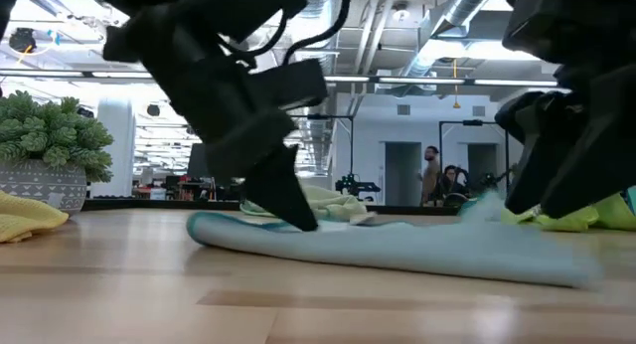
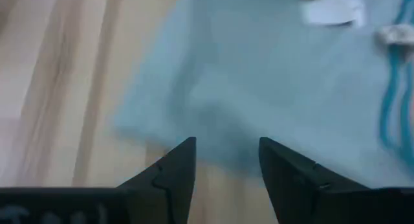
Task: Fold microfiber towels
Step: Fold the blue microfiber cloth
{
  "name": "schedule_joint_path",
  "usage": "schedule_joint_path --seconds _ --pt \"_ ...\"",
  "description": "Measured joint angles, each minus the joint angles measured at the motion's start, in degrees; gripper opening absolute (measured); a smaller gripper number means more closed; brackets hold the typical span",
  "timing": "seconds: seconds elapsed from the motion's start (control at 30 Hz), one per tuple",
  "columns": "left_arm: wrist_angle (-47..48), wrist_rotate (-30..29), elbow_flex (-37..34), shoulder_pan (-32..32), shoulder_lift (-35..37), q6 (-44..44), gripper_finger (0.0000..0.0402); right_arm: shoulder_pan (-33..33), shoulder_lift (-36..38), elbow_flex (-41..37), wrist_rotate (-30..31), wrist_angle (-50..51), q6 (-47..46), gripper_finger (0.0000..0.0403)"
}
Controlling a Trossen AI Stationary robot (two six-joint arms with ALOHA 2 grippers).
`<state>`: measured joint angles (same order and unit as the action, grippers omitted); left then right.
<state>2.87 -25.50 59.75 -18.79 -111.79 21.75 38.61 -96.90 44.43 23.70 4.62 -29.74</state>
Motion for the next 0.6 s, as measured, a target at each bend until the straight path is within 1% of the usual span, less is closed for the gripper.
schedule_joint_path --seconds 0.03,0.1,0.2,0.27,0.37,0.43,0.53,0.6 --pt "1.72 -2.29 -0.11 -0.03 0.72 0.09 0.0000 -0.18 0.05 -0.43 0.92 0.10 -0.26 0.0181" --pt "4.17 -4.88 -0.14 -0.43 2.70 0.77 0.0000 -0.41 0.60 -0.88 3.08 1.91 -0.28 0.0171" --pt "4.55 -6.27 0.04 -2.07 5.70 1.45 0.0000 -0.02 2.73 -0.68 5.55 1.58 -0.27 0.0156" --pt "3.78 -5.80 0.02 -3.14 6.50 0.85 0.0000 0.76 3.96 -0.68 7.03 1.83 -0.22 0.0146" --pt "2.47 -3.31 0.02 -4.30 7.00 -2.06 0.0000 1.80 5.51 -0.68 9.89 1.73 -0.25 0.0131" --pt "2.45 -2.38 0.02 -5.02 6.67 -3.34 0.0000 2.13 5.58 -0.68 10.12 1.88 -0.42 0.0123" --pt "1.69 -1.81 0.02 -5.76 4.67 -2.75 0.0000 1.91 3.94 -0.68 10.17 2.00 -0.76 0.0111" --pt "0.80 0.09 0.02 -5.85 3.03 -2.60 0.0000 1.34 2.74 -0.71 10.00 3.30 -1.45 0.0105"
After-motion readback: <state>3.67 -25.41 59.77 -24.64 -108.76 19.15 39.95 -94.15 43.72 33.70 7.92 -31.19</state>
